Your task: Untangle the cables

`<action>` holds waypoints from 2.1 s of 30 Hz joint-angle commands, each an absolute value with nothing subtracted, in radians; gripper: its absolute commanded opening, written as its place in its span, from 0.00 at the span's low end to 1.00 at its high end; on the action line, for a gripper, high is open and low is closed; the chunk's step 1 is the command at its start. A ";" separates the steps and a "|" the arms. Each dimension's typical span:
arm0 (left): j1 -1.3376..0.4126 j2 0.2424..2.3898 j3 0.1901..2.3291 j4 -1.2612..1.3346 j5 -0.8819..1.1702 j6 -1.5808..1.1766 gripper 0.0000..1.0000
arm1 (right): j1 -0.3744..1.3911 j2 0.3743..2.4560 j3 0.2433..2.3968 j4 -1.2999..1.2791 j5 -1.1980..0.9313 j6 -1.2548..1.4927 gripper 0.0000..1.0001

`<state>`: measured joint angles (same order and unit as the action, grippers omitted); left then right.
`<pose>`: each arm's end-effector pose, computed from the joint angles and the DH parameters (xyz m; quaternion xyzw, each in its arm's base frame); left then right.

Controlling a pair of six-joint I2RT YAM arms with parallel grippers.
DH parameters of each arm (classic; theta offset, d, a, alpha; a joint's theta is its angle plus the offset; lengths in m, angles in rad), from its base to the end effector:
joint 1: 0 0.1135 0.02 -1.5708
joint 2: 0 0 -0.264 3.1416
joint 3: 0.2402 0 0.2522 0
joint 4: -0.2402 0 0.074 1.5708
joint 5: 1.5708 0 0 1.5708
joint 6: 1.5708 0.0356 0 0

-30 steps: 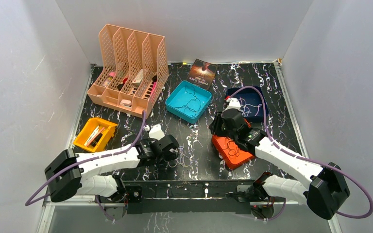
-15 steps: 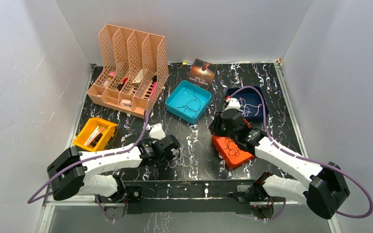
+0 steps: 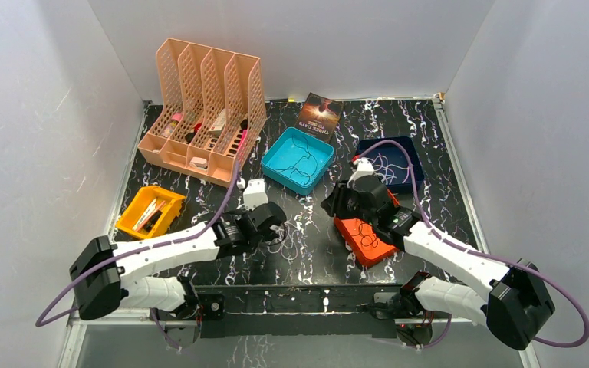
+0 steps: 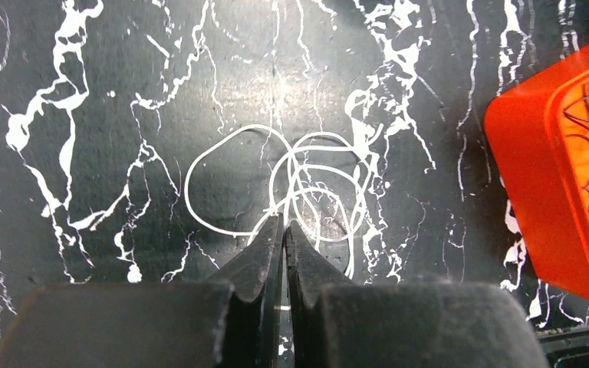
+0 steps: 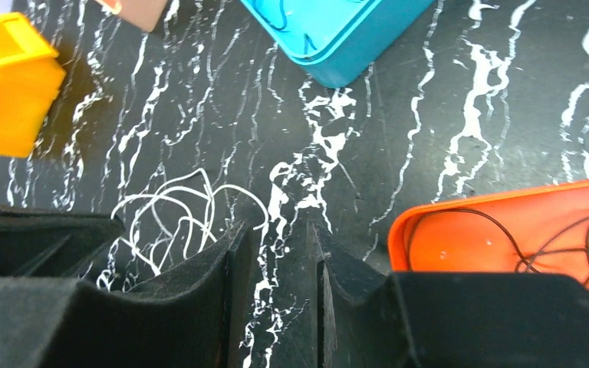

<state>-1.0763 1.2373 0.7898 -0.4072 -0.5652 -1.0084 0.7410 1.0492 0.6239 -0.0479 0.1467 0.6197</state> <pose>0.1348 -0.2099 0.2325 -0.0671 0.9022 -0.1590 0.3952 0.1758 0.1538 0.2462 -0.0134 0.8516 0.2787 0.4438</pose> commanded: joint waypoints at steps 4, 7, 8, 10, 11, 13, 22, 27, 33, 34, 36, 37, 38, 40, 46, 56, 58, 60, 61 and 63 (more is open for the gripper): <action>-1.065 1.075 0.797 -0.293 -0.601 -0.766 0.00 | 0.744 1.031 0.611 0.141 -0.062 0.529 0.42; -1.063 1.035 0.796 -0.242 -0.580 -0.704 0.00 | 0.747 1.046 0.603 0.196 -0.139 0.510 0.46; -1.062 1.028 0.800 -0.234 -0.574 -0.692 0.00 | 0.752 1.053 0.602 0.214 -0.152 0.512 0.48; -1.061 1.018 0.810 -0.222 -0.563 -0.671 0.00 | 0.768 1.057 0.592 0.253 -0.155 0.519 0.53; -1.060 1.014 0.814 -0.216 -0.558 -0.664 0.00 | 0.780 1.058 0.588 0.276 -0.147 0.523 0.55; -1.059 1.008 0.823 -0.210 -0.555 -0.657 0.00 | 0.804 1.057 0.580 0.317 -0.130 0.531 0.59; -1.052 1.015 0.830 -0.193 -0.539 -0.658 0.00 | 0.900 1.104 0.596 0.397 -0.050 0.535 0.69; -1.051 1.014 0.827 -0.180 -0.522 -0.658 0.00 | 0.921 1.152 0.603 0.414 -0.030 0.532 0.70; -1.049 1.010 0.814 -0.154 -0.492 -0.654 0.00 | 0.924 1.199 0.619 0.464 0.003 0.540 0.72; -1.049 1.011 0.812 -0.154 -0.488 -0.652 0.00 | 0.924 1.204 0.623 0.469 0.007 0.540 0.72; -1.049 1.014 0.813 -0.153 -0.483 -0.653 0.00 | 0.925 1.213 0.632 0.482 0.012 0.542 0.72; -1.049 1.015 0.811 -0.153 -0.481 -0.652 0.00 | 0.925 1.217 0.636 0.486 0.012 0.544 0.72; -1.049 1.014 0.810 -0.151 -0.478 -0.652 0.00 | 0.925 1.221 0.640 0.490 0.011 0.546 0.72; -1.049 1.015 0.807 -0.143 -0.472 -0.650 0.00 | 0.924 1.232 0.647 0.500 0.003 0.552 0.72; -1.049 1.022 0.805 -0.152 -0.469 -0.647 0.00 | 0.926 1.233 0.644 0.506 0.004 0.569 0.72; -1.049 1.024 0.798 -0.152 -0.476 -0.654 0.00 | 0.928 1.156 0.613 0.450 0.101 0.570 0.71; -1.049 1.028 0.800 -0.151 -0.476 -0.655 0.00 | 0.928 1.153 0.611 0.456 0.078 0.571 0.71; -1.049 1.031 0.801 -0.150 -0.476 -0.656 0.00 | 0.928 1.155 0.610 0.464 0.054 0.571 0.71; -1.049 1.032 0.802 -0.150 -0.476 -0.657 0.00 | 0.928 1.159 0.612 0.465 0.043 0.569 0.71; -1.049 1.032 0.801 -0.150 -0.477 -0.660 0.00 | 0.928 1.169 0.612 0.465 0.026 0.568 0.71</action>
